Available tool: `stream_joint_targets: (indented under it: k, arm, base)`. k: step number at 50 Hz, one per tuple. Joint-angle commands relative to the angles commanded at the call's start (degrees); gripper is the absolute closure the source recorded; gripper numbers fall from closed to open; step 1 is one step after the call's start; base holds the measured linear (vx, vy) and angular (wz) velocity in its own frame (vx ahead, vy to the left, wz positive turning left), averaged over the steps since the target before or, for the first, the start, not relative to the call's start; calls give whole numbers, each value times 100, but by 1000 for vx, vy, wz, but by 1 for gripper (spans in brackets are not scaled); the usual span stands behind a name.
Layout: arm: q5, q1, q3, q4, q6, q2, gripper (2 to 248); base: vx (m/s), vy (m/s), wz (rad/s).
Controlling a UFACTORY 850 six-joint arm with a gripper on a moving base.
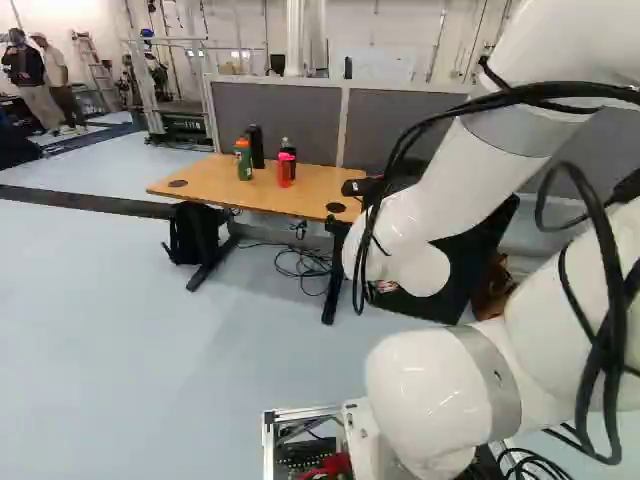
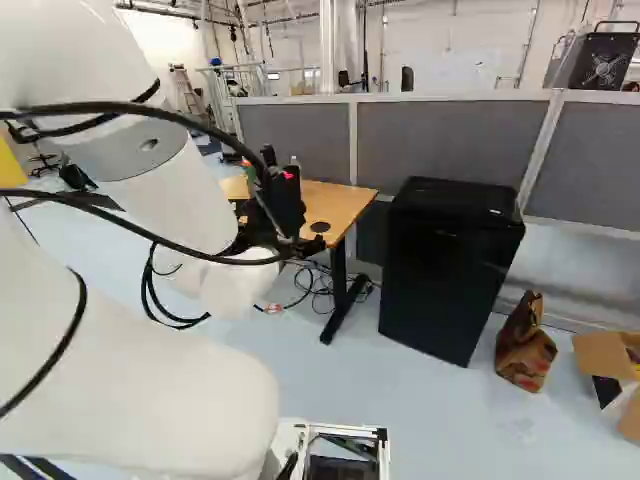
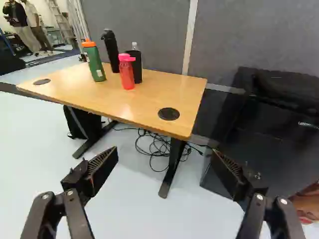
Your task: Pick up the green bottle from the table
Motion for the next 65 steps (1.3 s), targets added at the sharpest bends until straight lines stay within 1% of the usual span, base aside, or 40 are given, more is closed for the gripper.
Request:
stream_joint_targets:
  k: [65]
  arm:
    - [0,0,0,0,0,0,3]
  base:
    - [0,0,2]
